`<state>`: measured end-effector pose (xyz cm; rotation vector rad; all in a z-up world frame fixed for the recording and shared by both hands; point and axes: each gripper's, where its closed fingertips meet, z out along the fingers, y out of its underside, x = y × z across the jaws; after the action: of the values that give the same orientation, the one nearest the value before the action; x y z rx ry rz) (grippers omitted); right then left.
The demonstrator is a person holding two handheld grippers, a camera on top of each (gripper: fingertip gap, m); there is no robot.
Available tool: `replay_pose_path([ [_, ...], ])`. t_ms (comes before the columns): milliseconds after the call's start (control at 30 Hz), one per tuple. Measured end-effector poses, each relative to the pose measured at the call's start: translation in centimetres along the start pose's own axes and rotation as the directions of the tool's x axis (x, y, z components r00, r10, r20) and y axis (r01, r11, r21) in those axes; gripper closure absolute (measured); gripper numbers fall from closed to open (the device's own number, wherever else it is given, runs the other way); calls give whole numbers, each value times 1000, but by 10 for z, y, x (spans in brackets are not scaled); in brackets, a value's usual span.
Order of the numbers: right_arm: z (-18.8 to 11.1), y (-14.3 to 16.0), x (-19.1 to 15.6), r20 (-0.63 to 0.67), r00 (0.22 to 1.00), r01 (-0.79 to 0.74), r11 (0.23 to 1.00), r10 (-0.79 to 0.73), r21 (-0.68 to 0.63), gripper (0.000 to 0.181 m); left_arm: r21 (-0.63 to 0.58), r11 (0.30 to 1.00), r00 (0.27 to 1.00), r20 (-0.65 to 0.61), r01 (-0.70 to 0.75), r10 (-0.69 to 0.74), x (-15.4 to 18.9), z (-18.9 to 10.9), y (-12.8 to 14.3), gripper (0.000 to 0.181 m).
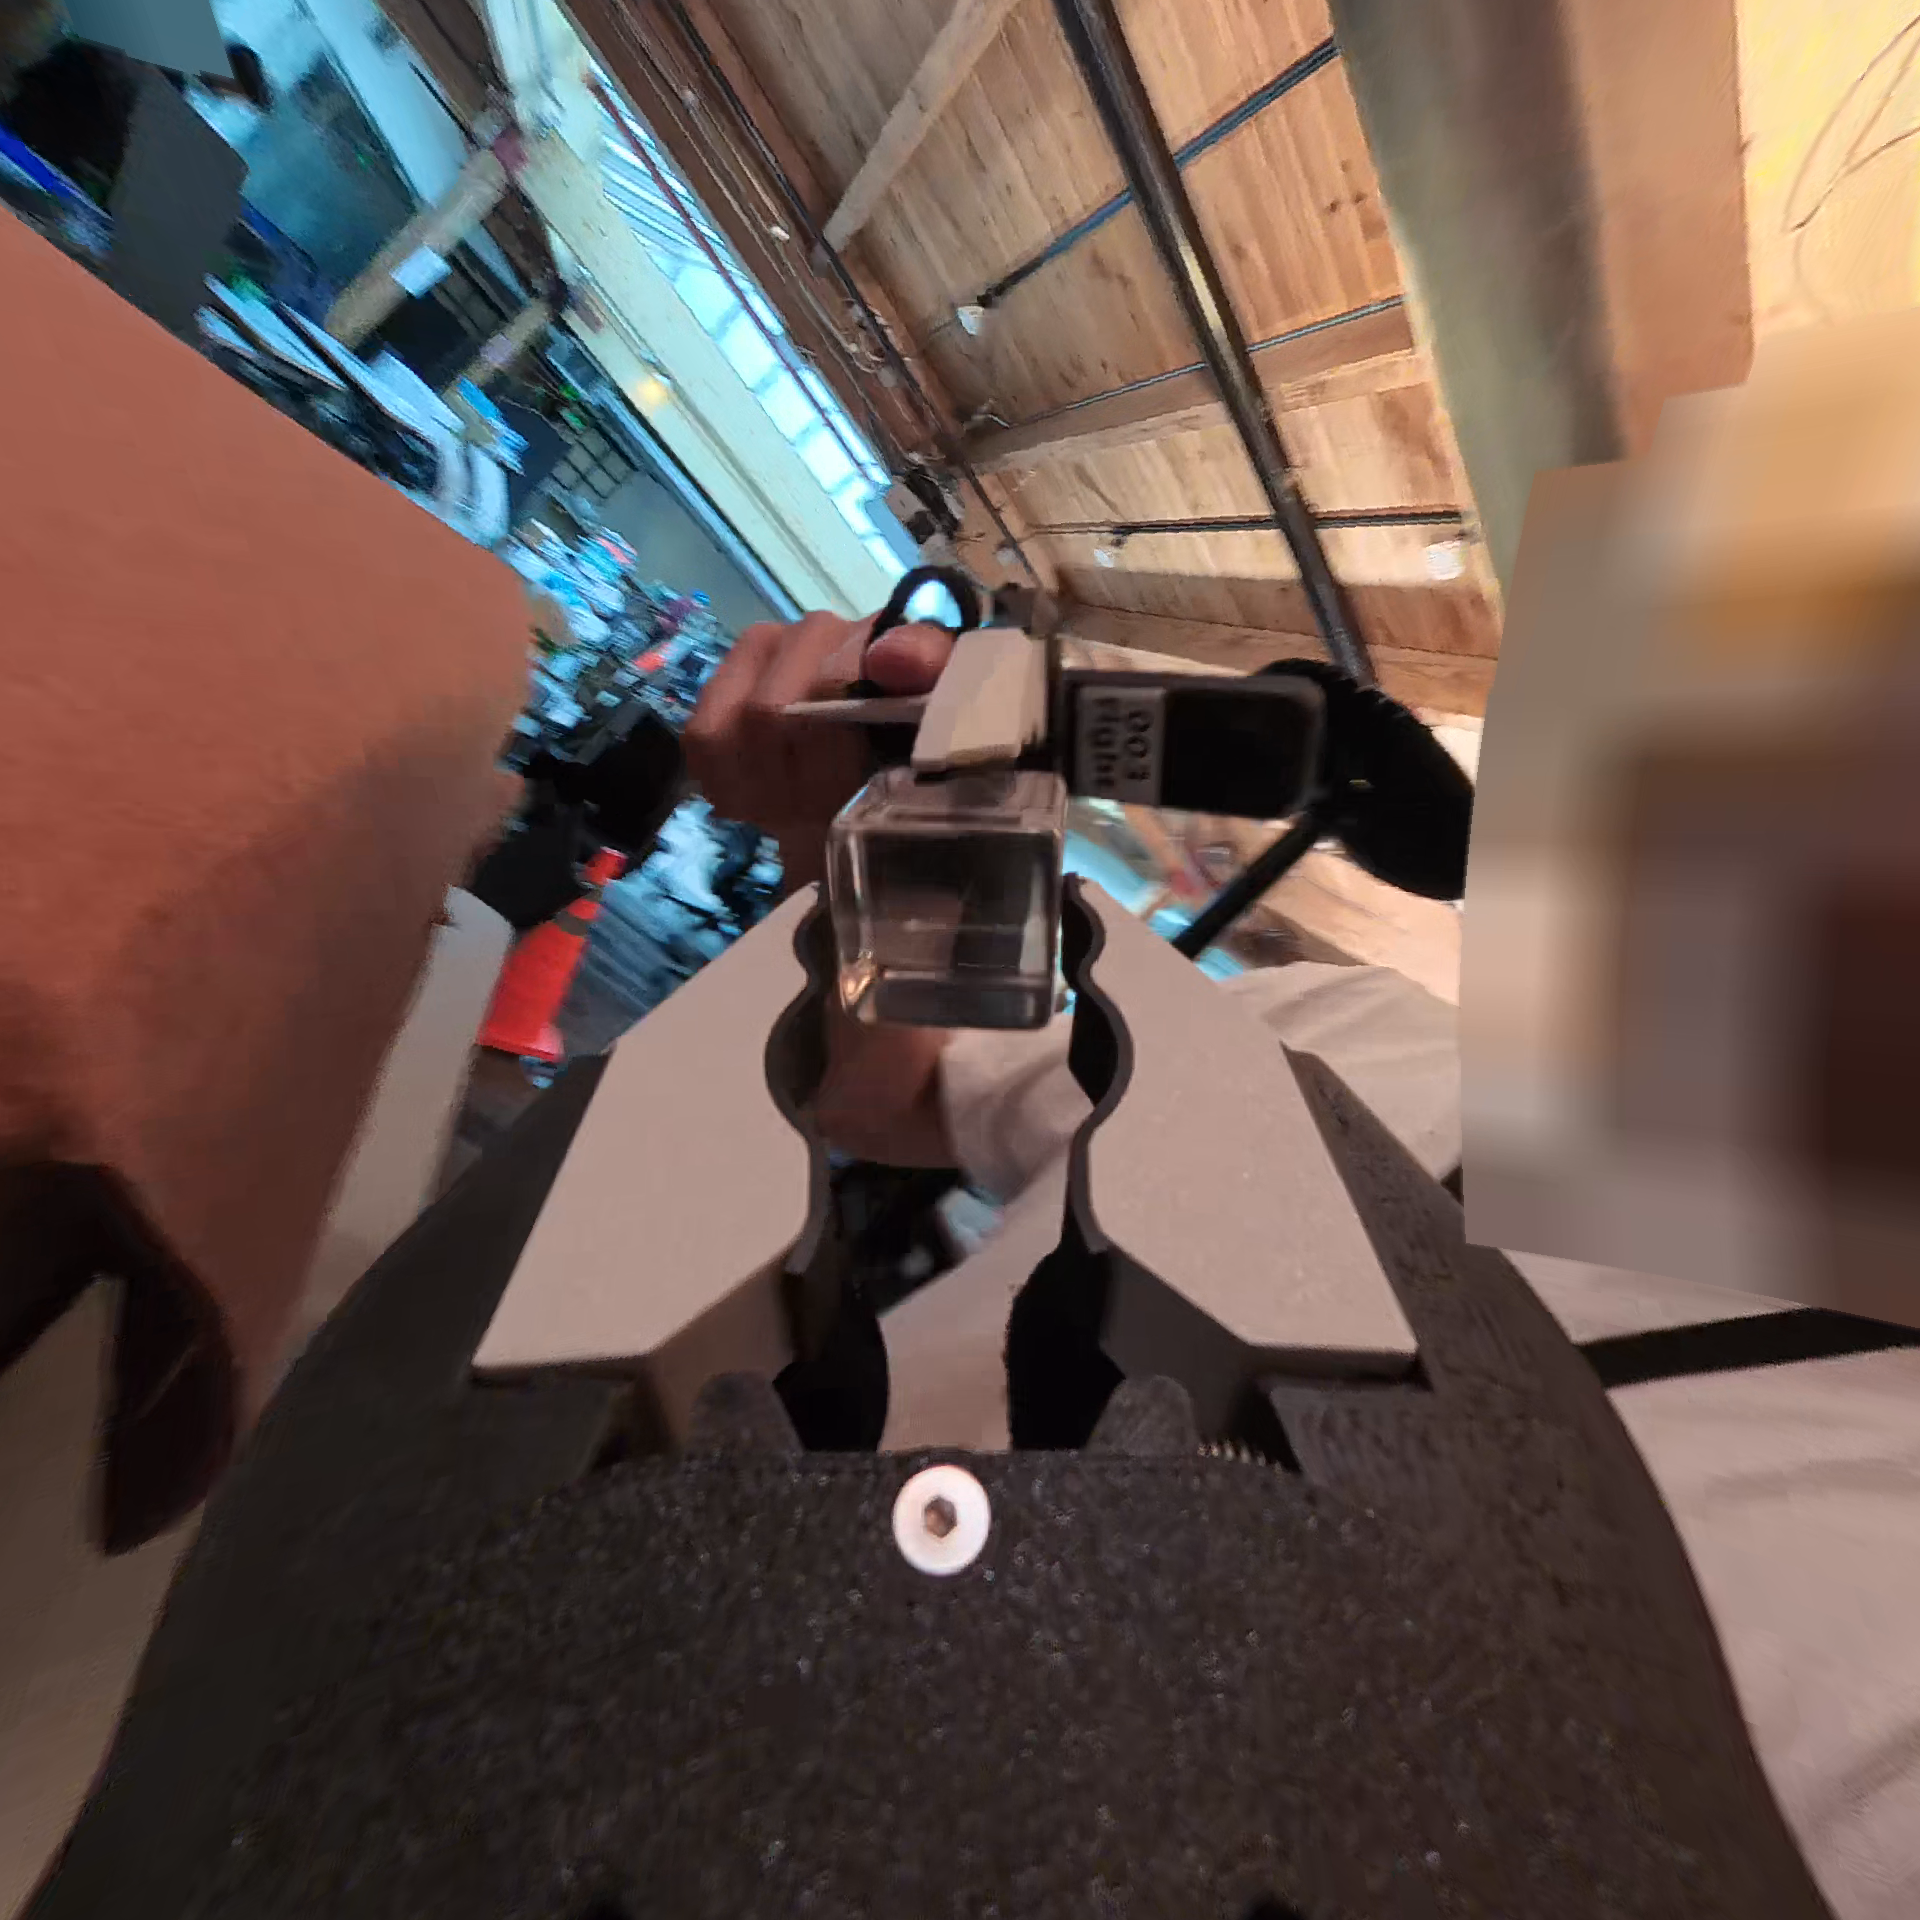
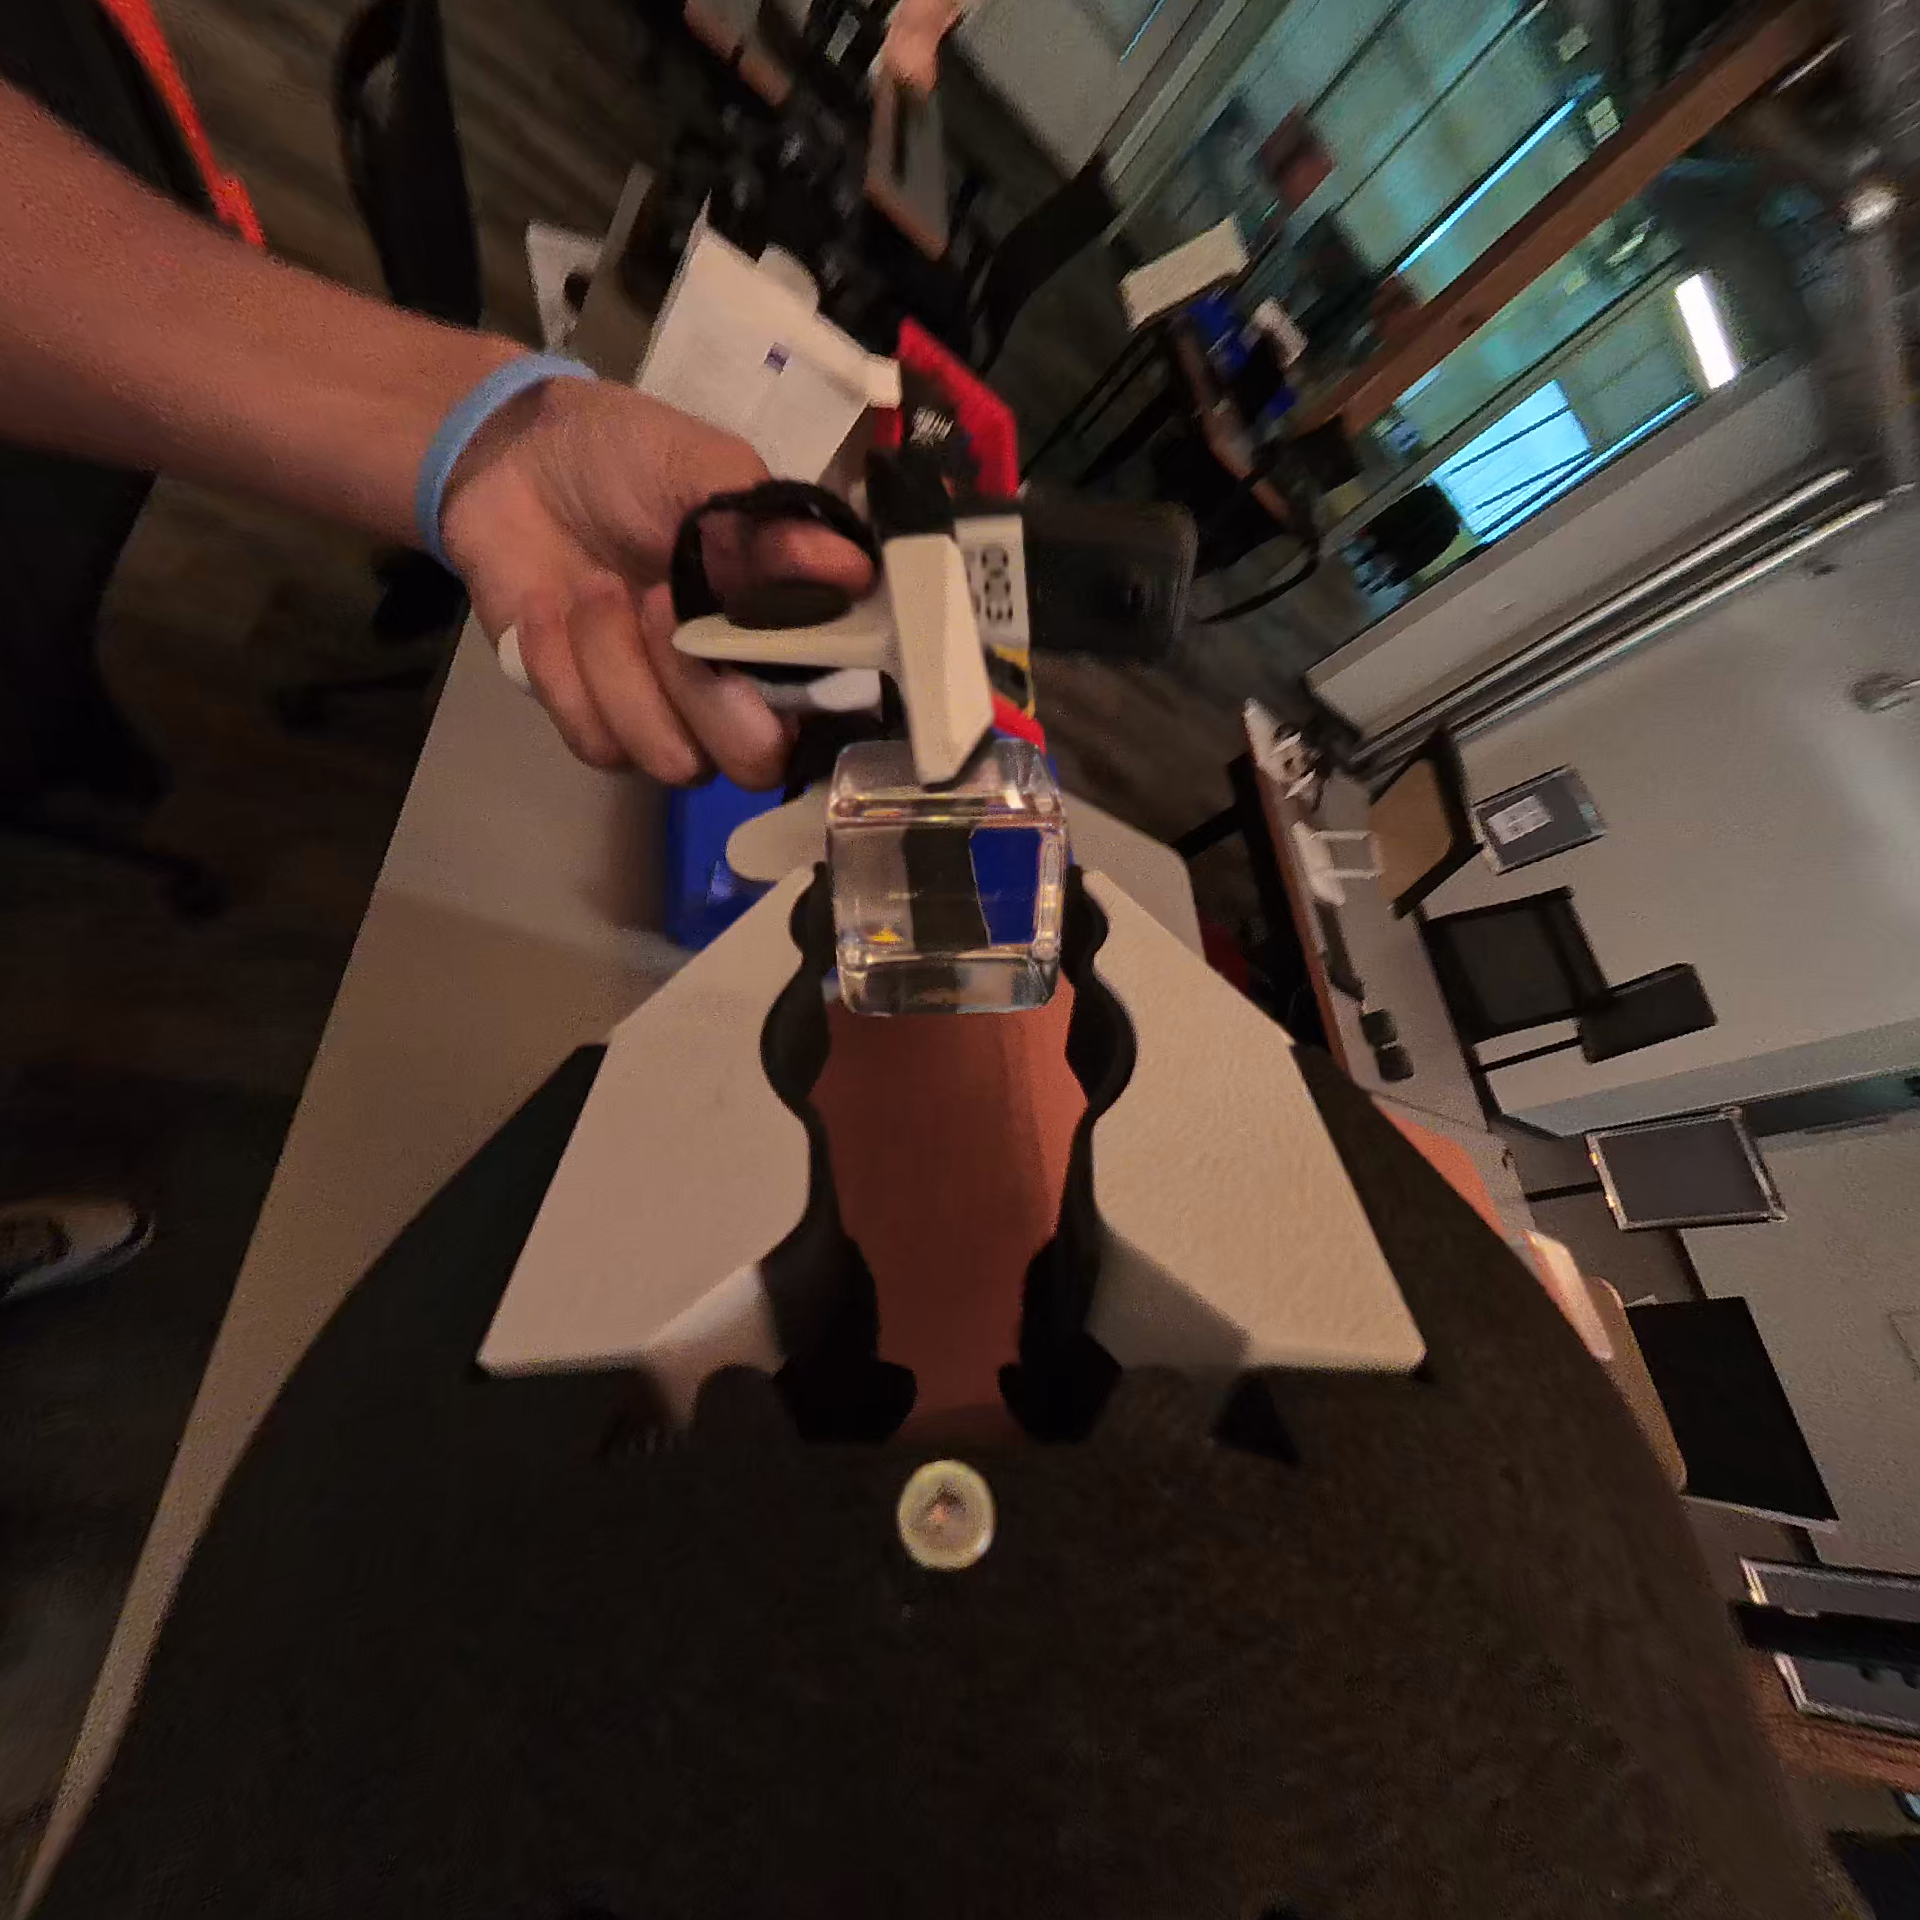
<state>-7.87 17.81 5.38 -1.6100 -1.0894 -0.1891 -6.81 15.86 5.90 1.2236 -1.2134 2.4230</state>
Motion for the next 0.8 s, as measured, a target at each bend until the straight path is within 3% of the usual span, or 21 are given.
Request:
replay_pose_path([
  [33,-2,4,9,13,1000,9,1000,-8,-29,139,21,997,996,64,-68,67,-6,-5,-4,136],
  [100,-9,14,46,16,1000,5,995,-3,-103,139,69,980,962,213,-189,170,-16,-23,-15,122],
  [167,-17,31,100,16,1000,-21,973,25,-231,139,126,949,923,299,-290,242,-10,-41,-21,122],
  [267,-20,69,169,70,991,-65,877,111,-476,139,113,915,846,438,-388,304,-11,-60,-12,122],
  [333,-13,97,195,124,968,-100,784,220,-612,139,71,898,789,511,-433,340,-14,-66,-2,122],
  [400,-4,121,205,179,936,-95,707,303,-701,139,37,900,770,534,-433,349,-15,-65,11,122],
  [500,2,145,208,238,903,-39,620,358,-784,139,16,919,802,495,-393,334,-4,-50,30,123],
  [800,15,157,211,276,838,-48,567,471,-822,139,-177,861,672,557,-477,487,7,-23,60,123],
])
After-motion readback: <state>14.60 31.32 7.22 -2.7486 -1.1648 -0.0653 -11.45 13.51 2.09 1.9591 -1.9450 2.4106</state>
